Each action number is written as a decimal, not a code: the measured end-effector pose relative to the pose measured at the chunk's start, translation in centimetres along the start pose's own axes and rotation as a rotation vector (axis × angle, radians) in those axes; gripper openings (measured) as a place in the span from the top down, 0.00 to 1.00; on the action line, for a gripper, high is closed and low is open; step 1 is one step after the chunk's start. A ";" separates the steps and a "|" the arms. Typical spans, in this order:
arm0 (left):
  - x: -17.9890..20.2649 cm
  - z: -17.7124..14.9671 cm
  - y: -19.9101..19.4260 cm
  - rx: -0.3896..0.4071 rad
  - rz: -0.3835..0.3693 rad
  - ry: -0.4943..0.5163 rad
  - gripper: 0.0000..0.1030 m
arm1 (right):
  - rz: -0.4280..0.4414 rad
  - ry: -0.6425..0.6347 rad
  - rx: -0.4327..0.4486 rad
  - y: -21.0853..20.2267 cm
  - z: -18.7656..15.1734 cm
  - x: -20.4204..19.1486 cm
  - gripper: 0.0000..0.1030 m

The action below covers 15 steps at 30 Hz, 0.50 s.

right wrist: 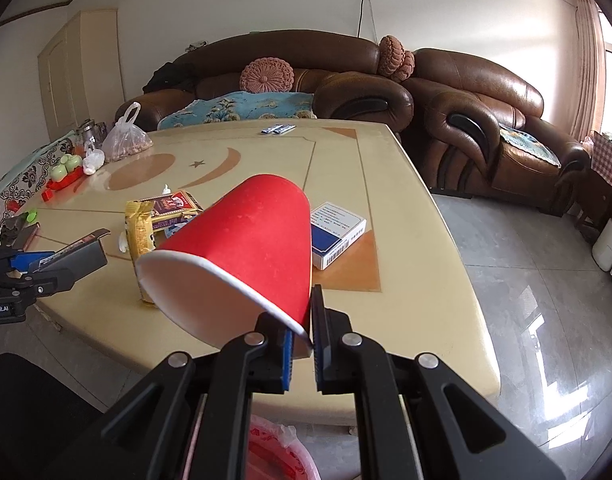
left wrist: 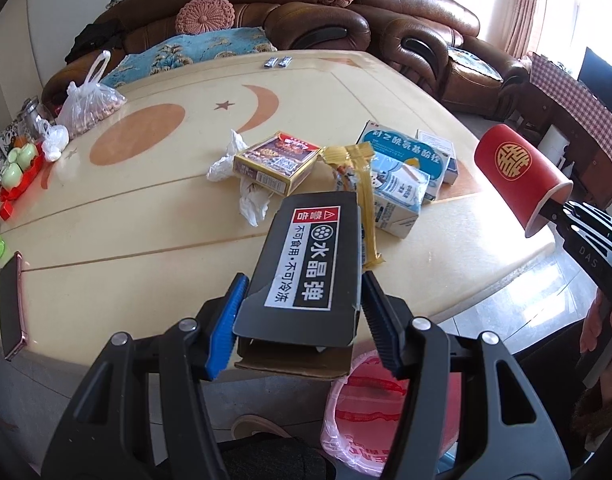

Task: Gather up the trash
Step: 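Carry the black box and red cup over the pink trash bin with both tools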

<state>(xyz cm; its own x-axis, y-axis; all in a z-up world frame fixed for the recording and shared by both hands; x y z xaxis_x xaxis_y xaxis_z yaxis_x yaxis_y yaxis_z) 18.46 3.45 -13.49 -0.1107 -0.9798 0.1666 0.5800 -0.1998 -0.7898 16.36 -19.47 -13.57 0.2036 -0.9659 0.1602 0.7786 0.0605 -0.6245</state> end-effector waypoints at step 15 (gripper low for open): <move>3.2 -2.5 -5.1 0.050 -0.021 0.086 0.45 | 0.019 -0.047 0.052 -6.4 -0.5 -2.3 0.92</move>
<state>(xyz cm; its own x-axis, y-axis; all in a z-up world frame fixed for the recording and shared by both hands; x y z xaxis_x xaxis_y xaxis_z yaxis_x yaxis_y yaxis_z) 13.14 1.36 -10.37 -0.1906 -0.9730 0.1302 0.6158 -0.2218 -0.7560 10.57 -17.77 -10.35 0.2456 -0.9516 0.1848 0.8039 0.0935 -0.5873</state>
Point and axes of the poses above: each gripper's, at about its wrist camera, not at the fingertips, and y roughly the way its jaws point, x to its right, z to its top, the point moved 4 cm from there along y, roughly the way its jaws point, and after that the axes turned 14 degrees about -y, right-handed, at the moved point
